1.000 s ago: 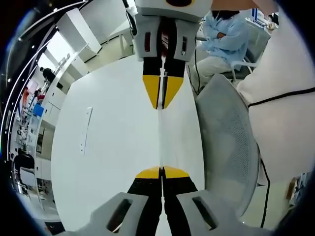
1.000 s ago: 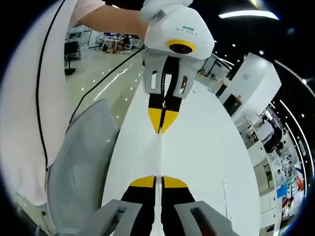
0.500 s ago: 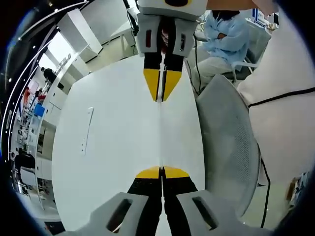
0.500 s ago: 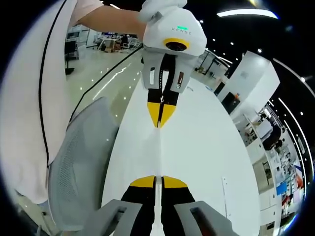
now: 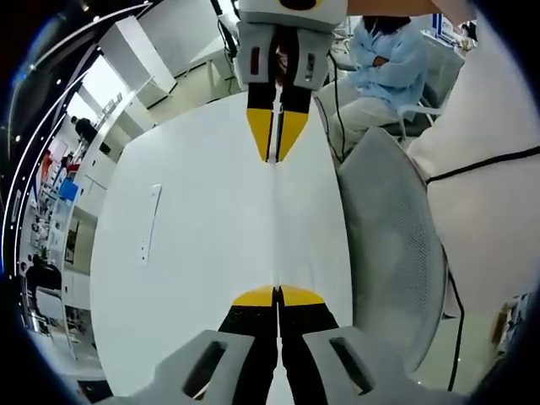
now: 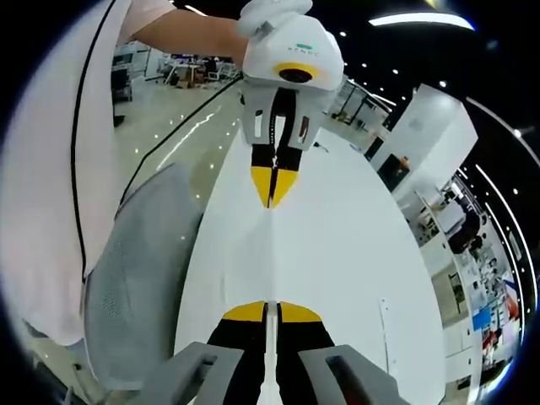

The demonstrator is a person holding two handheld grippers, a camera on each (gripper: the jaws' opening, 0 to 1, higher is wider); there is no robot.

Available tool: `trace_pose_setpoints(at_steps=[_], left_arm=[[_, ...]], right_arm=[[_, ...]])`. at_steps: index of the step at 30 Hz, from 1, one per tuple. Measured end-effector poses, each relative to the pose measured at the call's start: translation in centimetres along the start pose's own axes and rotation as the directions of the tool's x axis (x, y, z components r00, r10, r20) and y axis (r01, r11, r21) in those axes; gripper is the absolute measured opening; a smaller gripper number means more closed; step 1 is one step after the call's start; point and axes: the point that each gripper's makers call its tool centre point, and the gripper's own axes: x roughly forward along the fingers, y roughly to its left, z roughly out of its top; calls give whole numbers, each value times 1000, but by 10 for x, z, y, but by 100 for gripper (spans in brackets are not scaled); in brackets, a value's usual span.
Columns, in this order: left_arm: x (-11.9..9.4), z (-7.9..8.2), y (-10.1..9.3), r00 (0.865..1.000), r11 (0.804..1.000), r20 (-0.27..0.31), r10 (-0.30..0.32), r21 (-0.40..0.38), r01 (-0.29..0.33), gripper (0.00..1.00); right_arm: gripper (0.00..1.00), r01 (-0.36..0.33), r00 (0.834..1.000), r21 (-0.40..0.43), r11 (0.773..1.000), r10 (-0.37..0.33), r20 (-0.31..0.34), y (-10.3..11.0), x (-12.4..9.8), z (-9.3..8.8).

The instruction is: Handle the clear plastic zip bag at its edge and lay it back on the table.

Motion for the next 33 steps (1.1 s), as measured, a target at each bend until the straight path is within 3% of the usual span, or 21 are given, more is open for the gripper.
trace_pose_setpoints(at_steps=[33], left_arm=[[-3, 4, -2, 1000, 1000, 3, 3, 7, -3, 0]], right_arm=[[0, 15, 1000, 21, 1000, -14, -20, 2, -14, -14]])
